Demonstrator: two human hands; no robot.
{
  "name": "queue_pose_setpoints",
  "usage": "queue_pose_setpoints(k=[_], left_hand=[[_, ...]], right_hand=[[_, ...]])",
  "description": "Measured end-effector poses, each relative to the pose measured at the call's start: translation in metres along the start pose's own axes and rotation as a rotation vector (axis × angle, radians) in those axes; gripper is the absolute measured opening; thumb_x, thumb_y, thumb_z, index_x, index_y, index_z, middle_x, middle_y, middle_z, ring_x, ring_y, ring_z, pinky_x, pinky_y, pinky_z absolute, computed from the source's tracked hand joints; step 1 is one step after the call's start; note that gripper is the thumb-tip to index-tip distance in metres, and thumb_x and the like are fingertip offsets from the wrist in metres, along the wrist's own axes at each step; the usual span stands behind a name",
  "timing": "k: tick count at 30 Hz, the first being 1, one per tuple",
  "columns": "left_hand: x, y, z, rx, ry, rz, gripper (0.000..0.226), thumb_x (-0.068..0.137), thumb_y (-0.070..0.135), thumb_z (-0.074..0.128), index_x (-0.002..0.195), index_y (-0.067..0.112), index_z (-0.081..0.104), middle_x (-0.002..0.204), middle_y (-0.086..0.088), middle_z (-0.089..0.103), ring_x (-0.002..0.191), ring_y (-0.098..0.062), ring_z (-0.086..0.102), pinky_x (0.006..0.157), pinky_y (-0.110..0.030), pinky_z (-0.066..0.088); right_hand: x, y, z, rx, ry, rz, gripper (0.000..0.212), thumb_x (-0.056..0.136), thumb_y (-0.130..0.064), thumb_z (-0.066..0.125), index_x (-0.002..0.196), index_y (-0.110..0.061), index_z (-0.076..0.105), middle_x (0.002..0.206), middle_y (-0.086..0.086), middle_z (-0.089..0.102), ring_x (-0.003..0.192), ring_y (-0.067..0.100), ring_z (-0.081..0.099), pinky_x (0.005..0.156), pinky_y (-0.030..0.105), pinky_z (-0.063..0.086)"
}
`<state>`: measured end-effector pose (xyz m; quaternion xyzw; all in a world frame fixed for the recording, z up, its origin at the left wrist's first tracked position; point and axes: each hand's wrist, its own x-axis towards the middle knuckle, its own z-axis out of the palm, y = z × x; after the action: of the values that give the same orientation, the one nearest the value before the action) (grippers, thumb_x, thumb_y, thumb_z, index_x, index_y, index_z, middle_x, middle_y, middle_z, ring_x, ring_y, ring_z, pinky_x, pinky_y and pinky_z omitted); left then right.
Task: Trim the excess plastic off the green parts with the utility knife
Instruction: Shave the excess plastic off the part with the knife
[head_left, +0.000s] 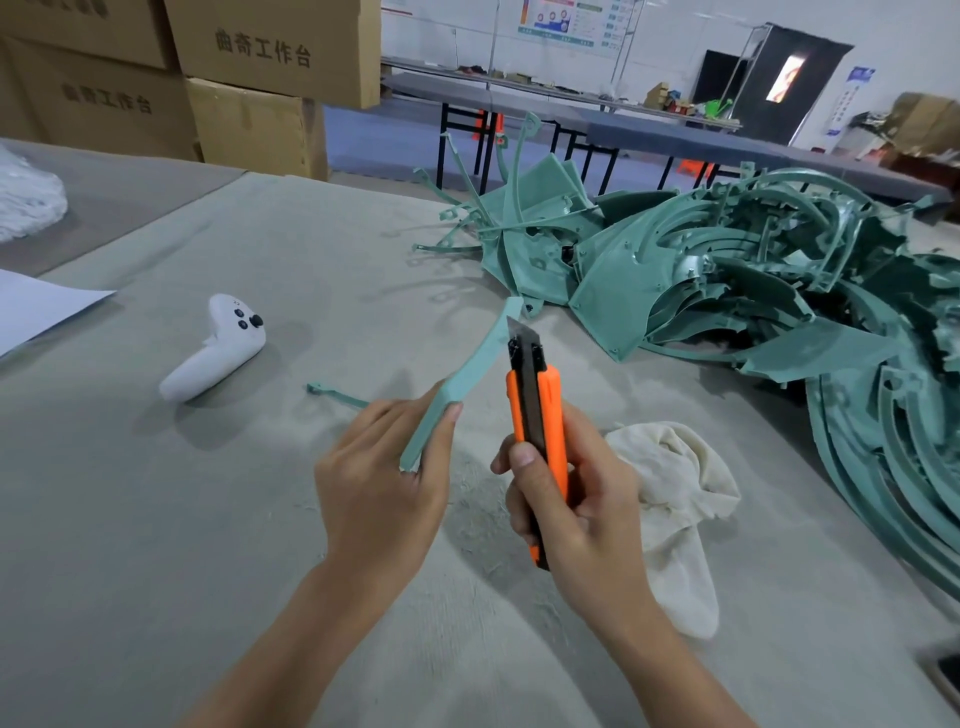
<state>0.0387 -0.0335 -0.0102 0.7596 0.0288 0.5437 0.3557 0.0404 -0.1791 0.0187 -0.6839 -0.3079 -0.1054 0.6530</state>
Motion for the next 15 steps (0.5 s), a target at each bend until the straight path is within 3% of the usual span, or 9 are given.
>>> queue_pose_setpoints(k=[4, 8, 11, 15], left_hand=[[0.001, -0.002, 0.002, 0.031, 0.011, -0.010, 0.025, 0.085, 0.020, 0.063, 0.091, 0.039, 0.048, 0.098, 0.007, 0.053, 0.081, -0.016, 0.053, 0.078, -0.006, 0.033], [0.004, -0.002, 0.000, 0.047, 0.021, 0.012, 0.023, 0.084, 0.016, 0.059, 0.093, 0.036, 0.050, 0.097, 0.007, 0.053, 0.081, -0.015, 0.052, 0.078, -0.008, 0.032], [0.007, 0.001, -0.003, 0.053, 0.040, 0.037, 0.019, 0.081, 0.015, 0.054, 0.092, 0.030, 0.051, 0.076, 0.004, 0.060, 0.078, -0.017, 0.050, 0.075, -0.010, 0.032], [0.011, 0.006, -0.004, 0.129, 0.062, 0.058, 0.008, 0.086, 0.016, 0.055, 0.085, 0.021, 0.061, 0.065, -0.003, 0.063, 0.073, -0.014, 0.049, 0.068, -0.013, 0.031]], right_hand=[[-0.004, -0.005, 0.003, 0.013, -0.040, -0.040, 0.015, 0.096, -0.029, 0.055, 0.109, -0.028, 0.062, 0.076, 0.007, 0.061, 0.047, 0.014, 0.052, 0.046, 0.023, 0.040], [-0.008, -0.009, 0.007, 0.044, -0.084, -0.056, 0.020, 0.097, -0.027, 0.056, 0.116, -0.027, 0.061, 0.078, 0.004, 0.063, 0.047, 0.012, 0.051, 0.046, 0.021, 0.040], [-0.009, -0.011, 0.008, 0.063, -0.103, -0.077, 0.019, 0.097, -0.030, 0.056, 0.115, -0.033, 0.062, 0.077, 0.000, 0.062, 0.047, 0.013, 0.049, 0.046, 0.020, 0.038], [-0.010, -0.013, 0.007, 0.094, -0.116, -0.072, 0.025, 0.098, -0.035, 0.058, 0.120, -0.025, 0.063, 0.077, 0.003, 0.062, 0.048, 0.015, 0.049, 0.045, 0.023, 0.039]])
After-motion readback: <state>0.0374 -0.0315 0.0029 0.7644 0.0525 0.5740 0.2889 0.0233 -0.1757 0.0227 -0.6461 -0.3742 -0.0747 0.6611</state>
